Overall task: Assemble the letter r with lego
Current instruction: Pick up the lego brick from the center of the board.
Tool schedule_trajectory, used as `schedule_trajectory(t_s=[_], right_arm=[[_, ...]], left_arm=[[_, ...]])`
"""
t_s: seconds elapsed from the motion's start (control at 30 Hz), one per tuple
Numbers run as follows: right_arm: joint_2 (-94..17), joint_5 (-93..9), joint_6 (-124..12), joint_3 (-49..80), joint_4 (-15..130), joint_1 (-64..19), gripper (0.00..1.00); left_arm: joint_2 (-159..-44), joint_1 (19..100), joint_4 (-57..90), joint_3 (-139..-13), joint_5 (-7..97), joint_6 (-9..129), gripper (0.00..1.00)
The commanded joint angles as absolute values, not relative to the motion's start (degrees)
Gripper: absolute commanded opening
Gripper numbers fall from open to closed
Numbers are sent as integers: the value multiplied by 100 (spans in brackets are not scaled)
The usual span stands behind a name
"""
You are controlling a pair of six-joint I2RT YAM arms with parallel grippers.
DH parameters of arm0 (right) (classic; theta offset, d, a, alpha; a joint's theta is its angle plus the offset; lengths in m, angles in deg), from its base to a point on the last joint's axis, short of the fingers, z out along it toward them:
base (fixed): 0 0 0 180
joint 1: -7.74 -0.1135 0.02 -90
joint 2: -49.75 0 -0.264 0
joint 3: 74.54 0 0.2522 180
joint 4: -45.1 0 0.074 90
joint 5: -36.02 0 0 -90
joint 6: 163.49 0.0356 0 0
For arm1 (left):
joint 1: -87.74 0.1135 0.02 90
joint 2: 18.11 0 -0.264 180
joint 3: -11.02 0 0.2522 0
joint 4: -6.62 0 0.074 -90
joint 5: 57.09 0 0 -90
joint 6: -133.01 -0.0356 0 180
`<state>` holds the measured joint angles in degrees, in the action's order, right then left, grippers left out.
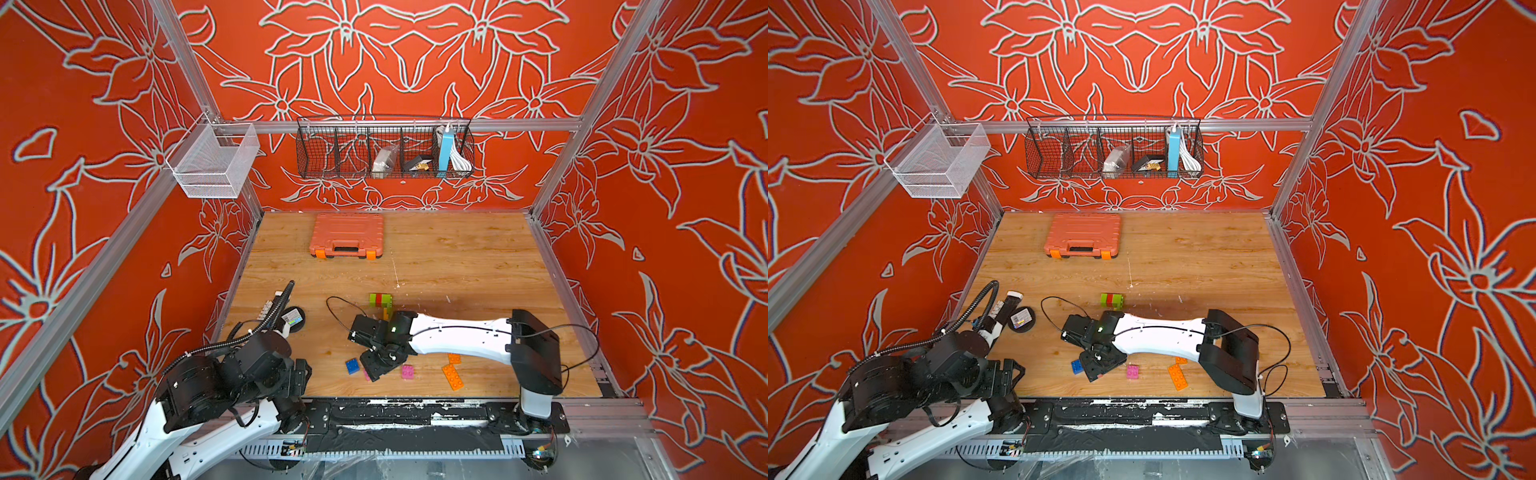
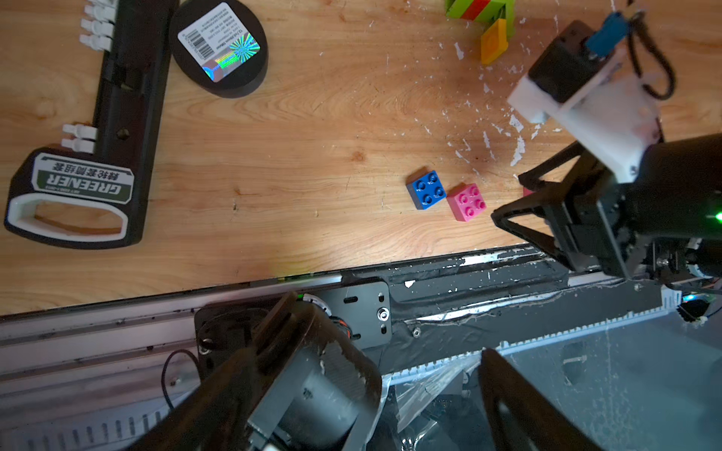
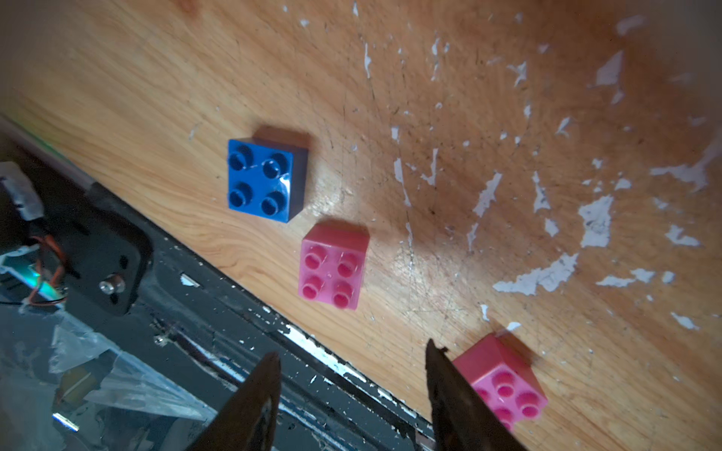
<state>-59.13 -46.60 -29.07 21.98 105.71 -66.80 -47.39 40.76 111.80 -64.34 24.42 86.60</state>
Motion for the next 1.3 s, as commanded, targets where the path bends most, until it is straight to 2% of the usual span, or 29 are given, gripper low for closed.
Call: schedule_trajectory(t_s=[0.0, 0.17, 0.47, 0.8, 1.27], right_arm=[[-6137, -4809, -2956, 2428, 10890, -6738, 62], [-6420, -4694, -2888, 2623, 10727, -6773, 62], [-7032, -4914, -2785, 3364, 11308, -6872, 58], [-7181, -5212, -2703, 3568, 11694, -6878, 56], [-7435, -5009, -2831, 3656, 11548, -6886, 53]], left_arm=[[-4754, 4045, 11527, -6298, 2419, 8780, 89], [-4739, 4043, 11452, -6233, 2438, 8623, 89], [-4567, 4045, 11495, -6174, 2490, 8546, 90], [-4407, 4040, 11513, -6154, 2517, 8556, 90], [-4351, 4043, 11513, -6145, 2526, 8546, 90]])
